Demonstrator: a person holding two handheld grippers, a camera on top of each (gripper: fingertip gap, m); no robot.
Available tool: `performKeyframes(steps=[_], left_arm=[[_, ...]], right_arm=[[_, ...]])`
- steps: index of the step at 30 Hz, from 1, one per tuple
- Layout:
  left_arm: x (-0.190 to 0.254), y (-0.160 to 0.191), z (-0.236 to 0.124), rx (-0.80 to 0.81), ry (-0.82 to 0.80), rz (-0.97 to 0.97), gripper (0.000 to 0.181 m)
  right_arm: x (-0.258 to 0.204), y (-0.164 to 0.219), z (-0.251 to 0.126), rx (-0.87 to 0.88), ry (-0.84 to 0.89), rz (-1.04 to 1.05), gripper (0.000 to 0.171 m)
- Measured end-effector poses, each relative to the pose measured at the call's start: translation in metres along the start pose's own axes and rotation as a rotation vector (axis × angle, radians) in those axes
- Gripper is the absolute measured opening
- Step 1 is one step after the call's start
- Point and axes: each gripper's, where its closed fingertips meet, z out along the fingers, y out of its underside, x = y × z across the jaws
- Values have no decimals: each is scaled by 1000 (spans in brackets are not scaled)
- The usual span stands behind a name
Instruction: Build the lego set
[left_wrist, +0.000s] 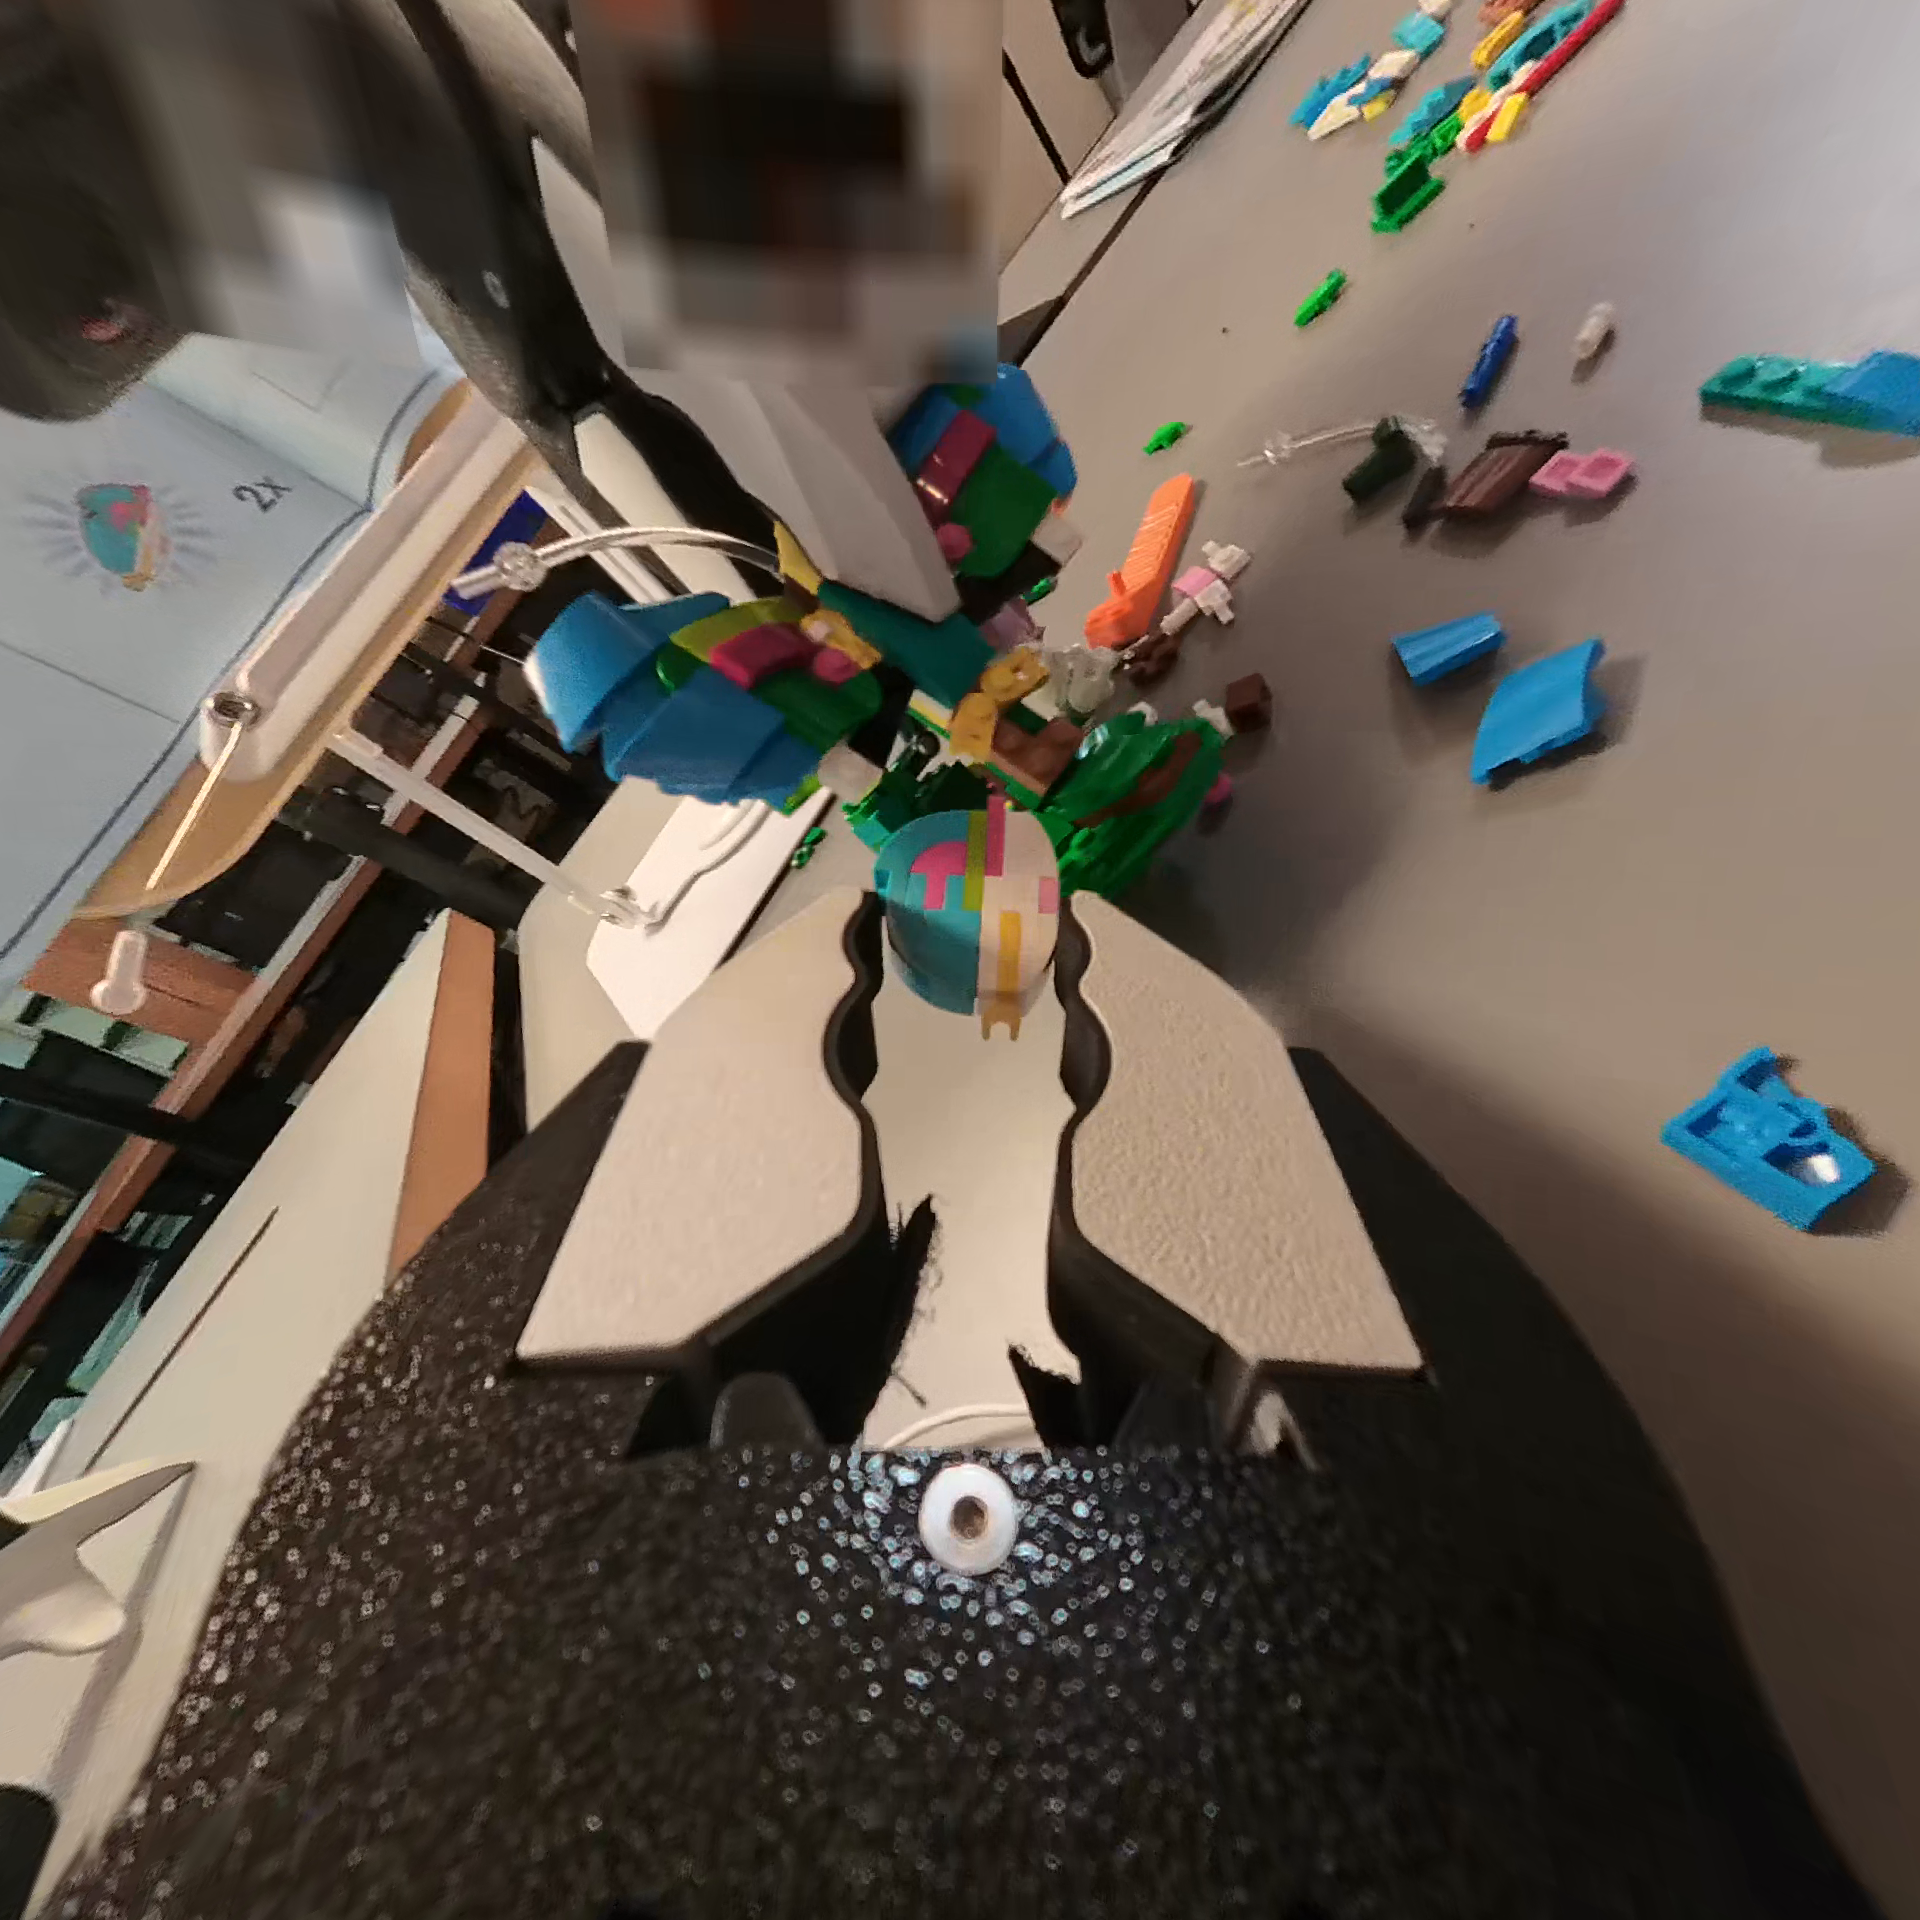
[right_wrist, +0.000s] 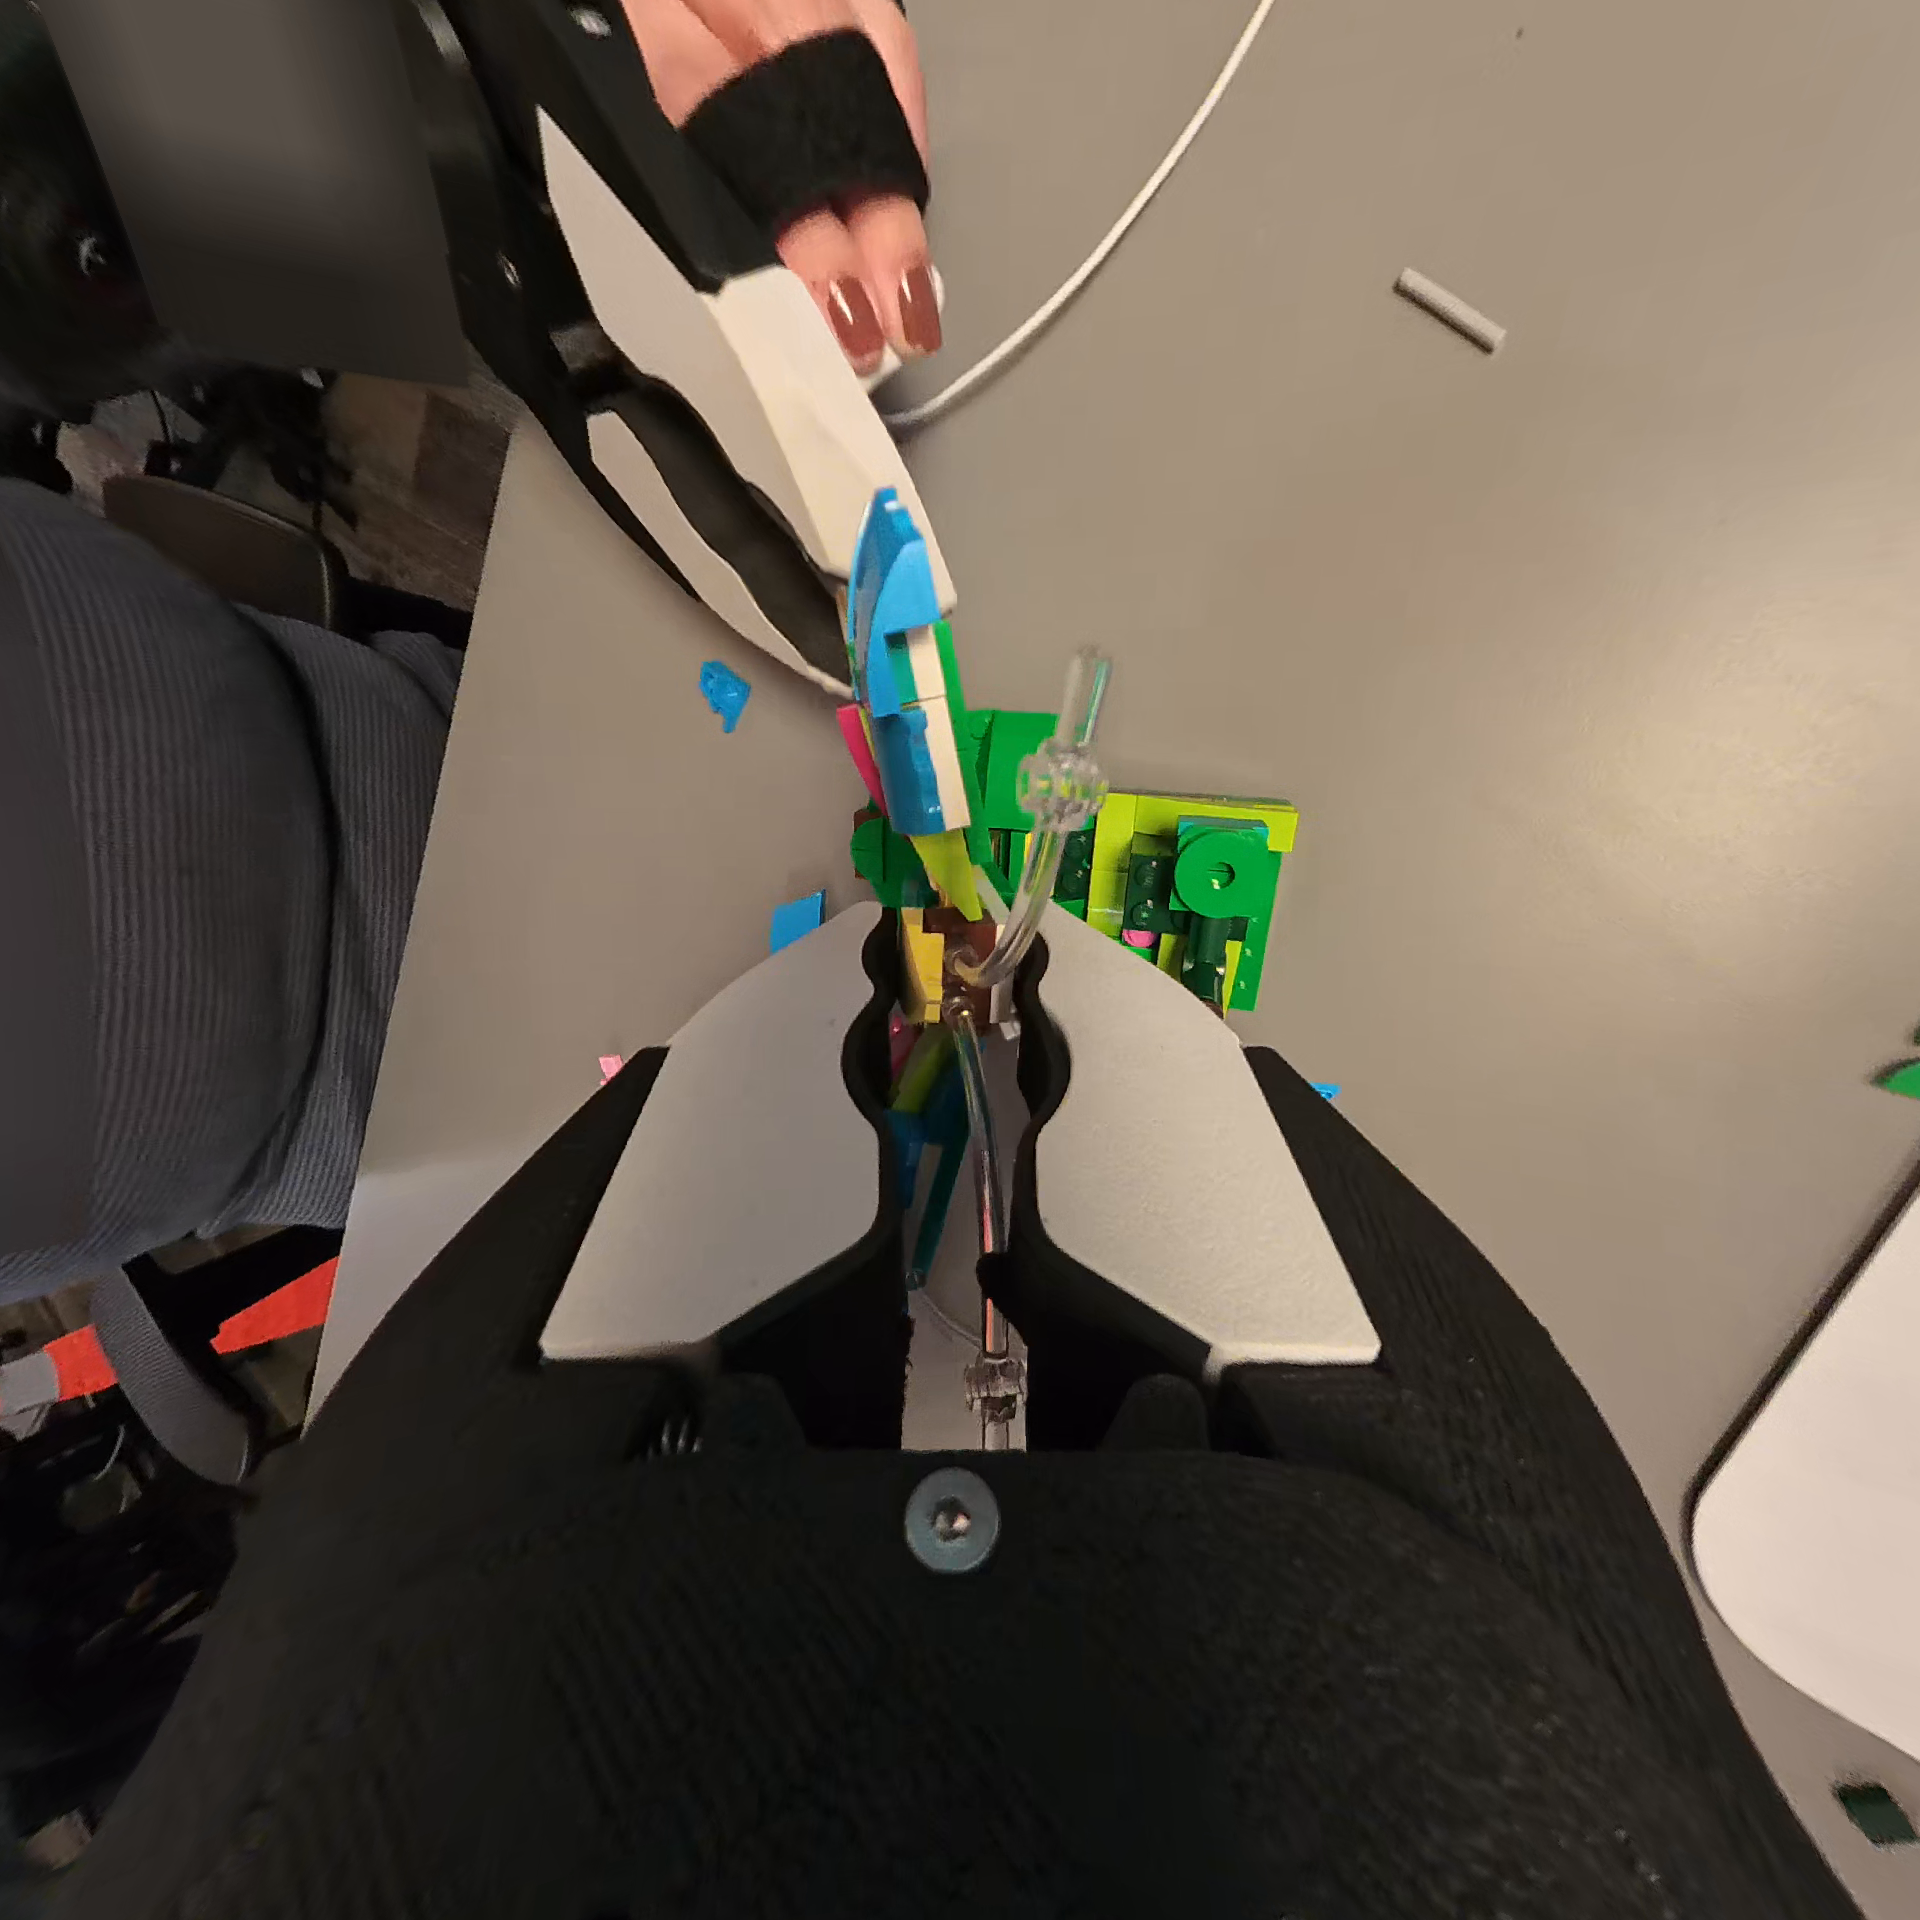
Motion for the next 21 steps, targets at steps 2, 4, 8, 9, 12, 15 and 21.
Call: performKeyframes(steps=[2,4,8,9,12,15,21], left_arm=[[0,-2,0,13,13,-37,32],[-1,-1,1,17,19,-65,32],[-4,-2,4,28,4,-39,32],[-5,-3,4,34,-8,-21,32],[2,-5,7,50,61,-69,32],[2,-5,8,65,118,-155,32],[0,-4,10,55,244,-344,32]], right_arm=[[0,-1,0,19,1,-7,19],[0,-1,0,36,0,-13,19],[-1,0,-1,57,-7,-18,19],[-1,0,-1,61,-8,-19,19],[-1,-1,-1,70,-2,-29,19],[0,-1,-1,72,14,-42,19],[2,-2,0,72,62,-80,18]])
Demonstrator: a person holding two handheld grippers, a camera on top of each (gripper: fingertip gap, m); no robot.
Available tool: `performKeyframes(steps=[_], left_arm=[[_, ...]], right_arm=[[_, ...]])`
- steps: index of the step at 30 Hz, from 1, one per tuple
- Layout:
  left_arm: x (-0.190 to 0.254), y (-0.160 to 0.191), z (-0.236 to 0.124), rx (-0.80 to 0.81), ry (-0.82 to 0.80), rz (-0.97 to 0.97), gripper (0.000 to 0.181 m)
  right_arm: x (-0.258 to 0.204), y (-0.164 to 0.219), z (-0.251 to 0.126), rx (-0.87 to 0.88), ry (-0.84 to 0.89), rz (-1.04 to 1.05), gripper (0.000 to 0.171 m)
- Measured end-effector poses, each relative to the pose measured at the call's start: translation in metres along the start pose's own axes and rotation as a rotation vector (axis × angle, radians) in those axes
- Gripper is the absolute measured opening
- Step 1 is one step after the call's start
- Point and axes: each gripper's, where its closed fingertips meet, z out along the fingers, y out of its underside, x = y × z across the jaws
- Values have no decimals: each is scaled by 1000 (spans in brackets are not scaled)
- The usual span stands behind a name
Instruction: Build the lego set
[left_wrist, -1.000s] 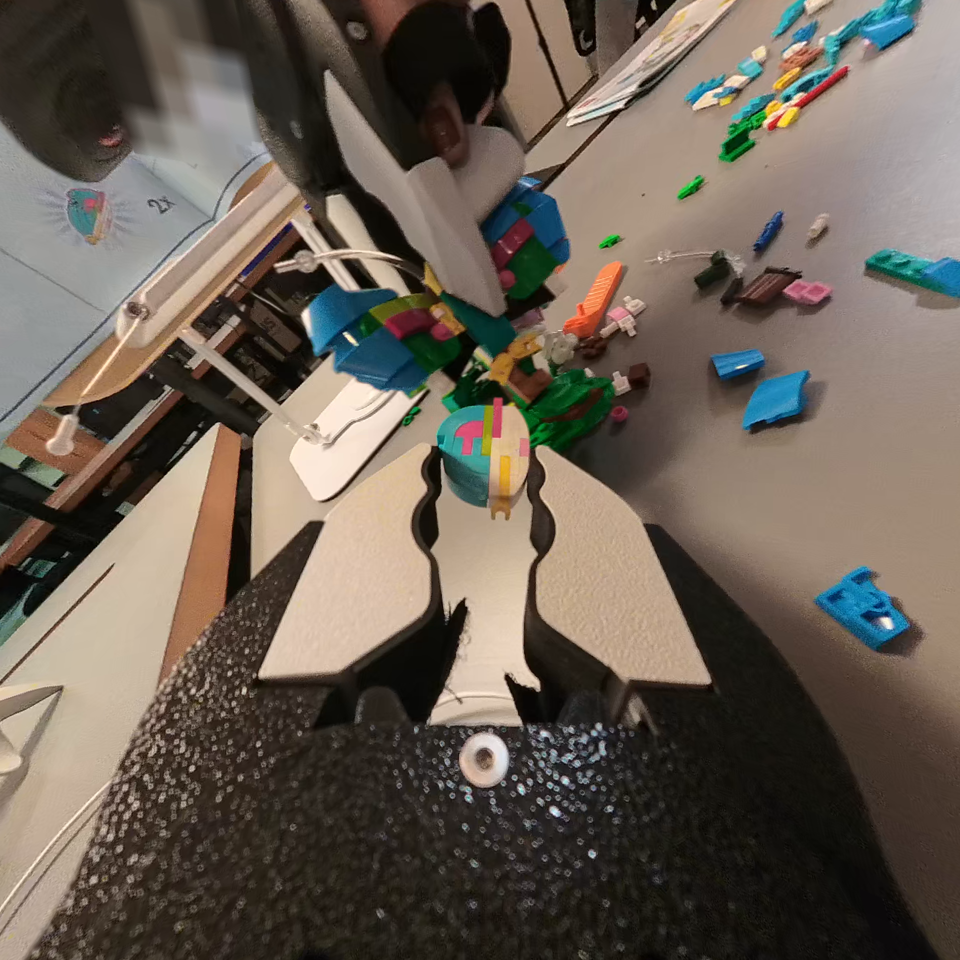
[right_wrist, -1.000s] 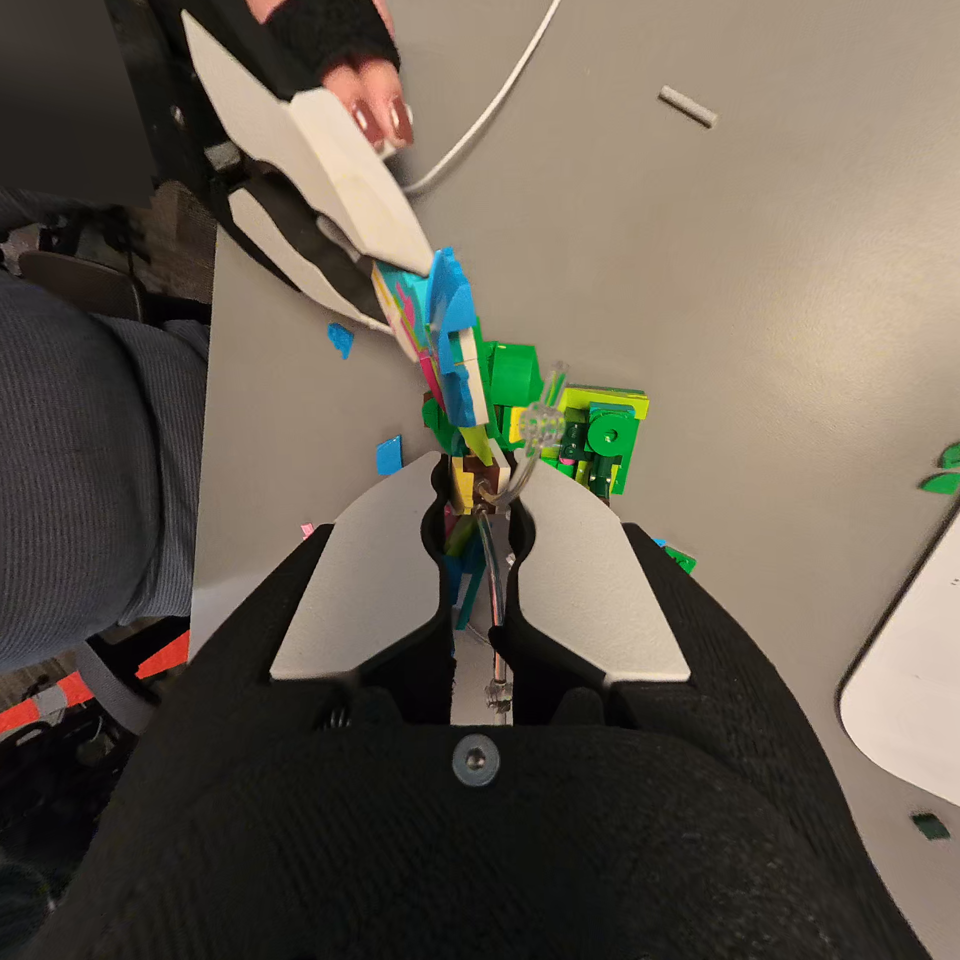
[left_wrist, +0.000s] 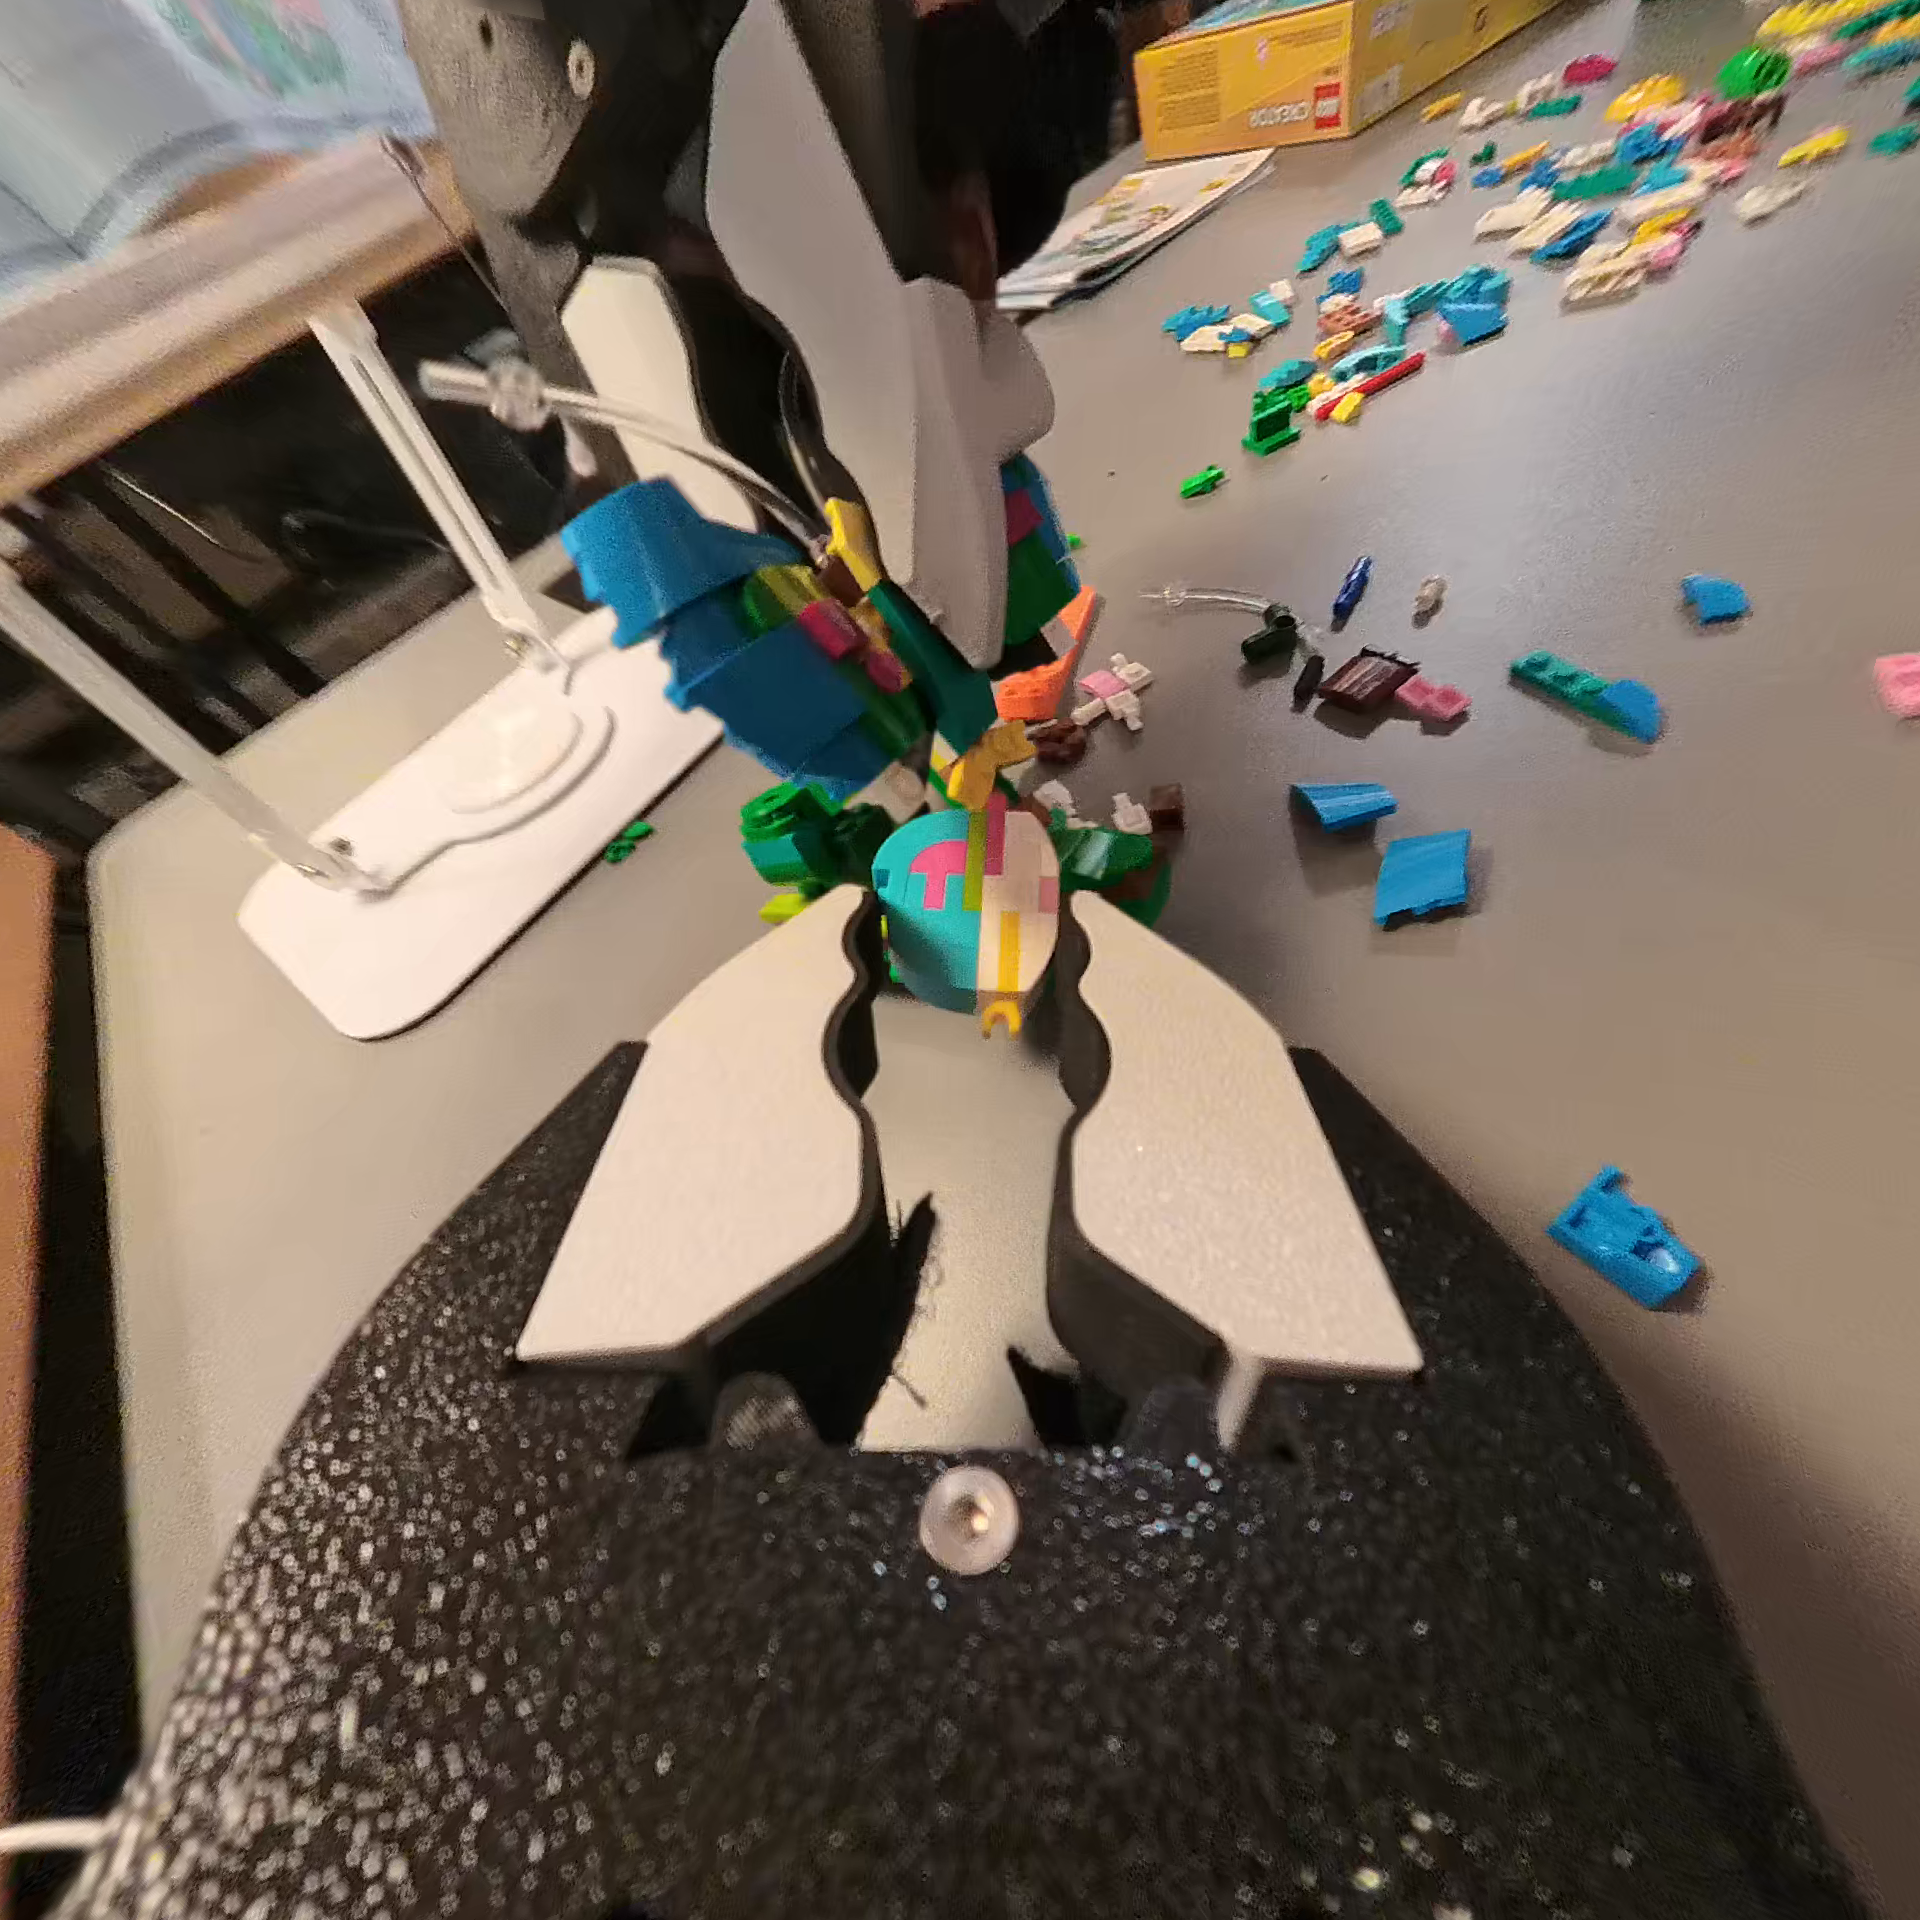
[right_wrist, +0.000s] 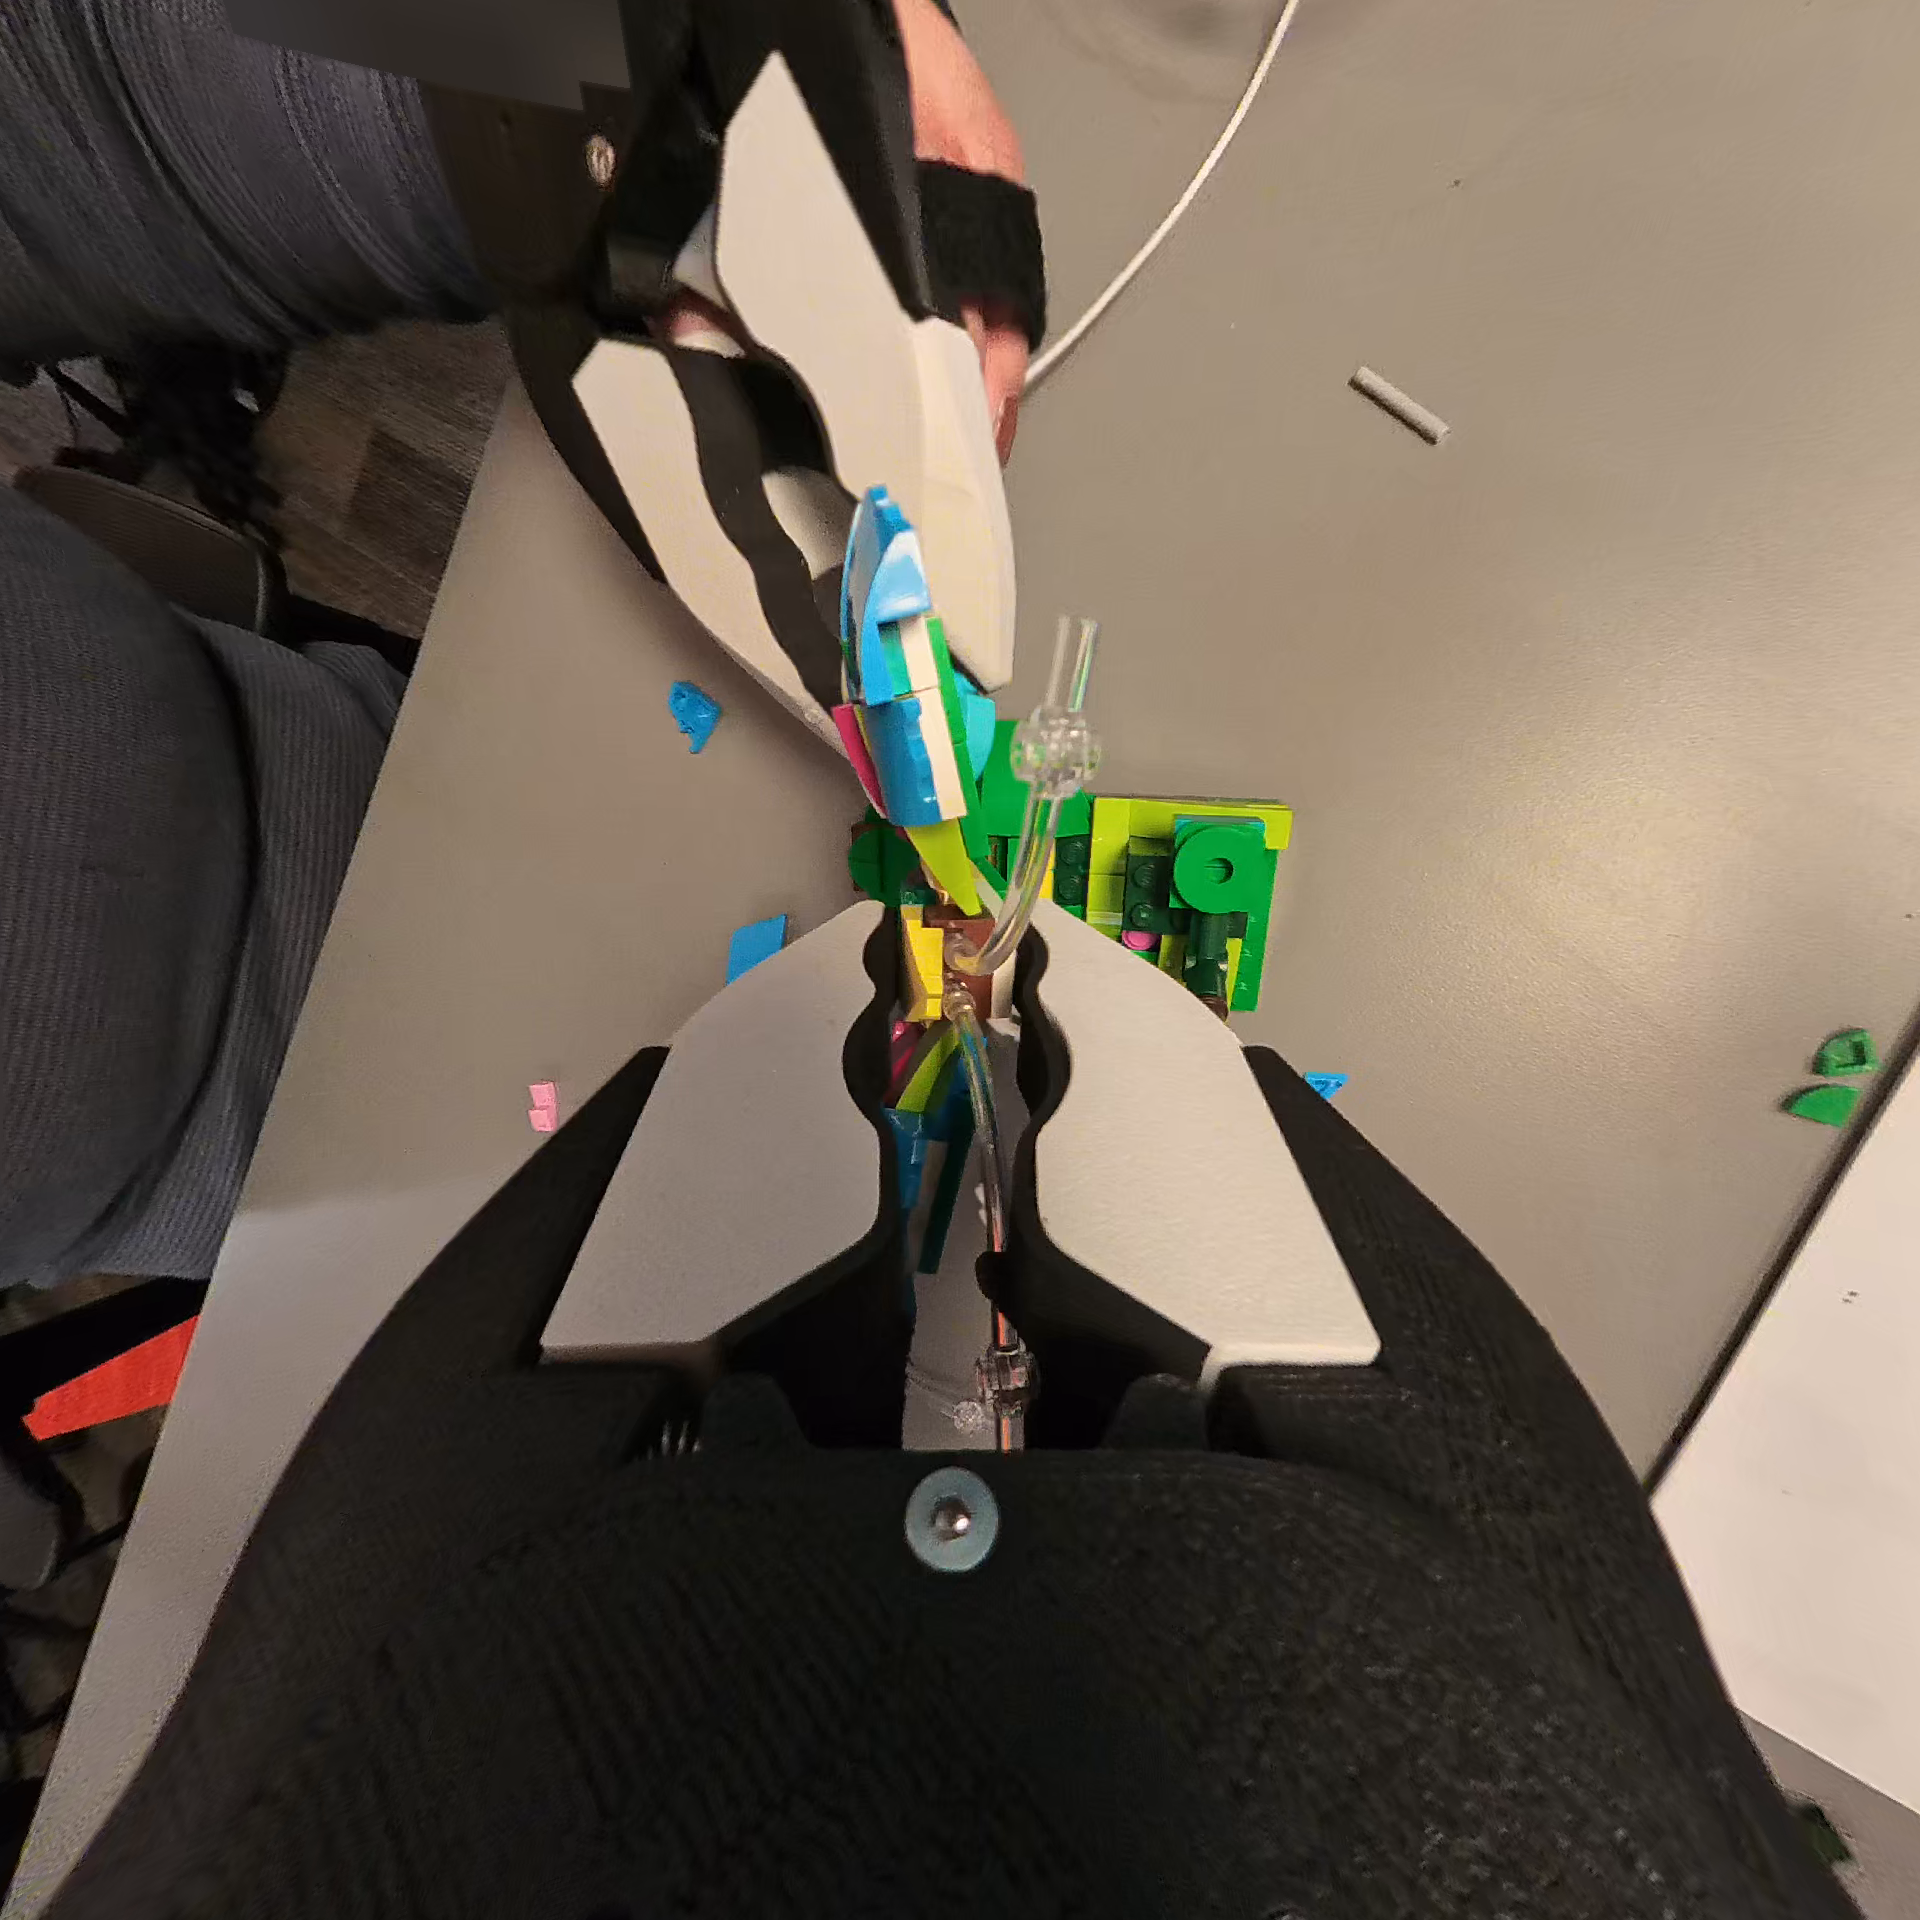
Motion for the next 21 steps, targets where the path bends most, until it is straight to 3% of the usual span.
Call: performKeyframes(steps=[7,21], left_arm=[[-5,0,-1,3,134,-239,32],[-6,5,3,-35,188,-337,32]], right_arm=[[1,0,-1,22,10,-9,18],[0,-3,3,44,10,-20,19]])
